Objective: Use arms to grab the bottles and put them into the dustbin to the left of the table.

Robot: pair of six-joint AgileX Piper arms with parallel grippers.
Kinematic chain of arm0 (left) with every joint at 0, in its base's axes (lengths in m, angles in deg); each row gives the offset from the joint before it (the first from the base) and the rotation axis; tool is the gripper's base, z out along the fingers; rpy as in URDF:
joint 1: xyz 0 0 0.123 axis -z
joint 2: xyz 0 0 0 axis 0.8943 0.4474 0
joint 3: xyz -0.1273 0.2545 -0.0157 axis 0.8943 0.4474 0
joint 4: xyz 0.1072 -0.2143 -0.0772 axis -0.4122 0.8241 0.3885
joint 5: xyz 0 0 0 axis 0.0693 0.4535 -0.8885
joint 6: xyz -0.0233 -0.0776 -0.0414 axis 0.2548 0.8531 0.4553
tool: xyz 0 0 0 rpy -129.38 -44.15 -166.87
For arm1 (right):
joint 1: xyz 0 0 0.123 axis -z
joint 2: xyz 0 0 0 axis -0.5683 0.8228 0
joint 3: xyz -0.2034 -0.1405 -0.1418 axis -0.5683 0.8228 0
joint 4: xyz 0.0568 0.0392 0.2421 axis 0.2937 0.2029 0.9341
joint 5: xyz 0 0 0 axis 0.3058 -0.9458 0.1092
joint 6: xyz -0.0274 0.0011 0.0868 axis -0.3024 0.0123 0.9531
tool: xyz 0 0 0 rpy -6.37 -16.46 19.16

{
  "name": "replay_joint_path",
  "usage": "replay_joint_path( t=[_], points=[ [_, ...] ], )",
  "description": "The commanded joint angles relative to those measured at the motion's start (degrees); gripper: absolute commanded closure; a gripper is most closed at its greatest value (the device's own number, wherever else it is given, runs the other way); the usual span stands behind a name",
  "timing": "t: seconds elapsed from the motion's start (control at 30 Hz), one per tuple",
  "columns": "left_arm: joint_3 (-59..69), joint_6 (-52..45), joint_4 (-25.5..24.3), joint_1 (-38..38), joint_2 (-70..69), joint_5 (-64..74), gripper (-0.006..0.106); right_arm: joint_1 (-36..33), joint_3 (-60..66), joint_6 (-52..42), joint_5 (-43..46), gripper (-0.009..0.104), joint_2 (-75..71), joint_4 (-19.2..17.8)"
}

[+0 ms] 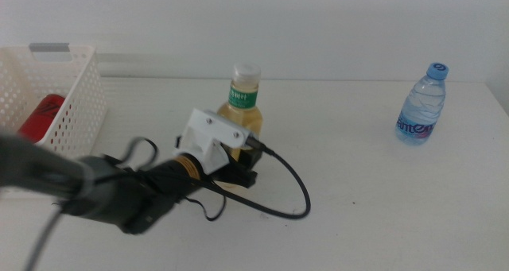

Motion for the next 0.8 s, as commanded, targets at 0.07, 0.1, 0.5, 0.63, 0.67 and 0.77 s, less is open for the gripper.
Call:
replay_joint_path(
  t=[0.07,0.1,0.5,0.63,0.67,0.77],
  points=[
    [0.7,4.4,-1.8,0.1,-15.6,14.6,0.099,0.4,0.2,-0.2,0.3,0.010,-0.3,-0.6],
    [0.7,6.7,-3.0,0.1,-19.2,18.6,0.098,0.4,0.2,-0.2,0.3,0.010,-0.3,-0.6],
    [-18.7,-0.9,8.3,-2.7,-39.8,79.3,0.098,0.4,0.2,-0.2,0.3,0.010,-0.3,-0.6],
    [-28.3,-20.1,23.0,-11.6,-36.8,90.5,0.098,0.4,0.2,-0.2,0.3,0.010,-0.3,-0.6],
    [-30.6,-23.3,24.7,-14.4,-35.7,93.5,0.098,0.4,0.2,-0.2,0.3,0.010,-0.3,-0.6],
    [-37.7,-28.9,26.3,-23.2,-31.1,104.7,0.098,0.4,0.2,-0.2,0.3,0.010,-0.3,-0.6]
  ],
)
